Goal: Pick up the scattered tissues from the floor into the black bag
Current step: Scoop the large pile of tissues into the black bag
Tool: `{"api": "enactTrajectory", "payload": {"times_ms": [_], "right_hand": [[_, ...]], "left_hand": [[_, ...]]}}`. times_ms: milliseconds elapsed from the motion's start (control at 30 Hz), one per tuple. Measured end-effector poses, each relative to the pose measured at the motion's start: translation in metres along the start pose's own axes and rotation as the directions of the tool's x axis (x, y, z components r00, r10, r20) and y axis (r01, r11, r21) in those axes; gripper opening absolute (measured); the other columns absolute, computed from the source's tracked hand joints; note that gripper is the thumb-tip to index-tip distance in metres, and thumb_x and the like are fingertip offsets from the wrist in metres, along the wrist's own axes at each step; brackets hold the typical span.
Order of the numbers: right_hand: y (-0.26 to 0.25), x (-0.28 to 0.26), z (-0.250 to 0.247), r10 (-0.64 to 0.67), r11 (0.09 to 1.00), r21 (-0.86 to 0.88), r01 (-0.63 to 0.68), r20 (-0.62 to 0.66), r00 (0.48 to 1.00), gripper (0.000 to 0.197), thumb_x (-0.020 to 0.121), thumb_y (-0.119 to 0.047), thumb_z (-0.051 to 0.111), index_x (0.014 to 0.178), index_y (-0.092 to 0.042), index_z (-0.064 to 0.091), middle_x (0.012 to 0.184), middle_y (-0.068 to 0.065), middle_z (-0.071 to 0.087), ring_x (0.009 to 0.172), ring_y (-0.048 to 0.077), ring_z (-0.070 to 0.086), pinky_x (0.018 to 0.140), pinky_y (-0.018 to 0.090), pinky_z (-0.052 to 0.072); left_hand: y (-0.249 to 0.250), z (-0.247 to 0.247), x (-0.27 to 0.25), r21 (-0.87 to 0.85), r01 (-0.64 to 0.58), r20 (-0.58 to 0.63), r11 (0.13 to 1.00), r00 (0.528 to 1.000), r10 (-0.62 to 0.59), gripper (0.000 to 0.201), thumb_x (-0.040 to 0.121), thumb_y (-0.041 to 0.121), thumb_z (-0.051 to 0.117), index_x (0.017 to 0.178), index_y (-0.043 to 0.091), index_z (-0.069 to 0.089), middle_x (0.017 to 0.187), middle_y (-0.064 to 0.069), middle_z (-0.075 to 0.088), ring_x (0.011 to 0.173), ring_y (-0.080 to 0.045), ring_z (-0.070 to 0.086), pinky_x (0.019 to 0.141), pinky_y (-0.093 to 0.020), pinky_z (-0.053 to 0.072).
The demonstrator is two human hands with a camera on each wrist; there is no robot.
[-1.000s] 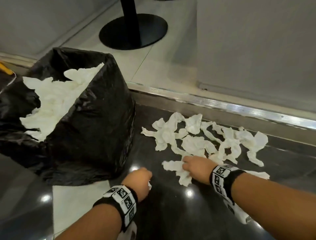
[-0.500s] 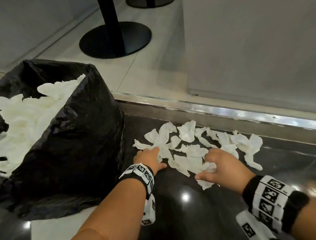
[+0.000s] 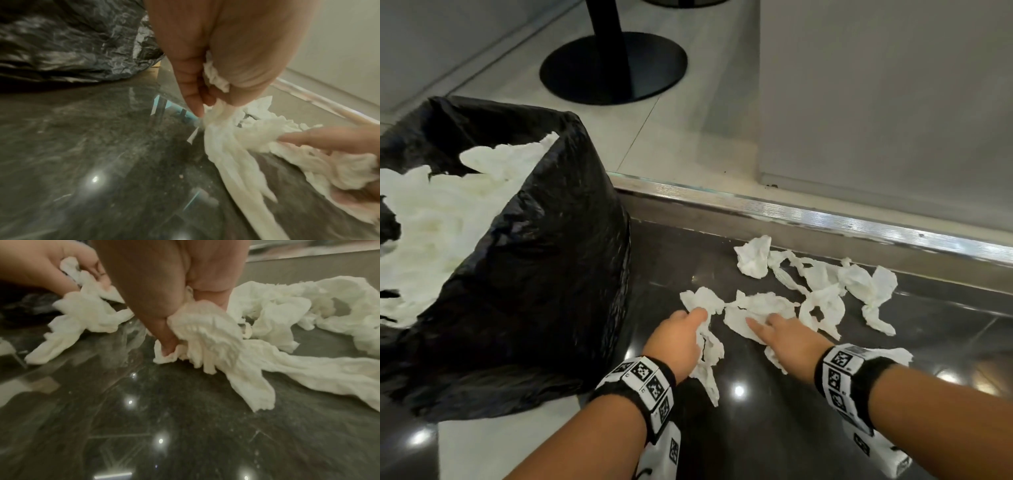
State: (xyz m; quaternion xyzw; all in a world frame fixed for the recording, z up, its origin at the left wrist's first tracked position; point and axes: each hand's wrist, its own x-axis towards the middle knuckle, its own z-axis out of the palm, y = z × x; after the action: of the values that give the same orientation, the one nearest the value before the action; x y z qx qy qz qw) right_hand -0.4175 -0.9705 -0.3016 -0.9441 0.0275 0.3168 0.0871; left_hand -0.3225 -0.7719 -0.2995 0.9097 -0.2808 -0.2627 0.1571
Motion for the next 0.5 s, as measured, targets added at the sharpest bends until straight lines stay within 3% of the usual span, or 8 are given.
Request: {"api": "enactTrajectory", "payload": {"times_ms": [67, 100, 133, 200, 300, 400, 500], "right_hand": [[-0.004, 0.004, -0.003, 0.039, 0.998, -0.057, -0.038, 0.016, 0.999, 0.065, 0.090, -0.004, 0.044, 0.147, -0.016, 0.015, 0.132, 0.016, 0.043, 0.117, 0.031, 0.048, 0.097, 0.036, 0.041], [-0.006, 0.005, -0.006, 0.042, 0.996, -0.077, -0.041, 0.008, 0.999, 0.053, 0.091, -0.006, 0.044, 0.141, -0.011, 0.029, 0.122, 0.014, 0.048, 0.114, 0.031, 0.051, 0.094, 0.035, 0.042], [-0.008, 0.006, -0.010, 0.043, 0.997, -0.070, -0.043, -0.008, 0.999, 0.039, 0.091, -0.009, 0.044, 0.130, -0.008, 0.043, 0.111, 0.011, 0.049, 0.111, 0.031, 0.054, 0.090, 0.034, 0.043], [-0.011, 0.005, -0.018, 0.052, 0.998, -0.019, -0.053, -0.047, 0.998, 0.024, 0.091, -0.019, 0.048, 0.111, -0.008, 0.055, 0.096, 0.005, 0.044, 0.105, 0.029, 0.057, 0.085, 0.032, 0.044], [-0.012, -0.001, -0.028, 0.063, 0.997, 0.047, -0.058, -0.109, 0.992, 0.028, 0.085, -0.034, 0.059, 0.101, -0.010, 0.058, 0.099, 0.006, 0.050, 0.099, 0.026, 0.057, 0.083, 0.031, 0.046], [-0.014, -0.012, -0.040, 0.076, 0.988, 0.150, -0.044, -0.215, 0.974, 0.007, 0.081, -0.020, 0.059, 0.080, -0.015, 0.055, 0.089, 0.003, 0.046, 0.093, 0.025, 0.058, 0.073, 0.026, 0.044], [-0.016, -0.021, -0.052, 0.139, 0.961, 0.272, -0.053, -0.309, 0.941, 0.010, 0.080, -0.007, 0.053, 0.071, -0.010, 0.055, 0.084, 0.011, 0.056, 0.086, 0.028, 0.060, 0.069, 0.029, 0.046]], "left_hand": [[-0.004, -0.001, -0.010, -0.004, 0.028, 0.046, 1.000, 0.999, -0.028, 0.037, 0.082, 0.016, 0.052, 0.119, 0.022, 0.051, 0.111, -0.003, 0.049, 0.101, -0.022, 0.056, 0.081, -0.027, 0.047], [-0.006, 0.000, -0.014, 0.015, 0.055, 0.069, 0.998, 0.996, -0.056, 0.036, 0.080, 0.024, 0.056, 0.116, 0.021, 0.054, 0.112, -0.002, 0.049, 0.103, -0.022, 0.056, 0.083, -0.028, 0.048], [-0.008, 0.002, -0.018, 0.043, 0.079, 0.092, 0.996, 0.992, -0.083, 0.037, 0.078, 0.034, 0.060, 0.112, 0.019, 0.056, 0.111, -0.002, 0.049, 0.102, -0.022, 0.056, 0.084, -0.029, 0.048], [-0.013, 0.010, -0.024, 0.112, 0.109, 0.141, 0.988, 0.982, -0.125, 0.042, 0.074, 0.046, 0.063, 0.103, 0.017, 0.058, 0.109, -0.004, 0.050, 0.099, -0.022, 0.056, 0.084, -0.031, 0.049], [-0.020, 0.024, -0.030, 0.254, 0.089, 0.190, 0.963, 0.972, -0.140, 0.033, 0.083, 0.036, 0.056, 0.104, 0.011, 0.063, 0.112, -0.009, 0.053, 0.105, -0.029, 0.056, 0.090, -0.037, 0.048], [-0.019, 0.037, -0.038, 0.347, 0.034, 0.261, 0.937, 0.957, -0.131, 0.031, 0.087, 0.017, 0.044, 0.108, 0.006, 0.065, 0.117, -0.013, 0.055, 0.111, -0.033, 0.052, 0.096, -0.039, 0.046], [-0.014, 0.041, -0.042, 0.278, 0.001, 0.179, 0.960, 0.982, -0.053, 0.028, 0.086, 0.011, 0.046, 0.109, 0.006, 0.062, 0.123, -0.009, 0.048, 0.119, -0.030, 0.045, 0.097, -0.037, 0.043]]}}
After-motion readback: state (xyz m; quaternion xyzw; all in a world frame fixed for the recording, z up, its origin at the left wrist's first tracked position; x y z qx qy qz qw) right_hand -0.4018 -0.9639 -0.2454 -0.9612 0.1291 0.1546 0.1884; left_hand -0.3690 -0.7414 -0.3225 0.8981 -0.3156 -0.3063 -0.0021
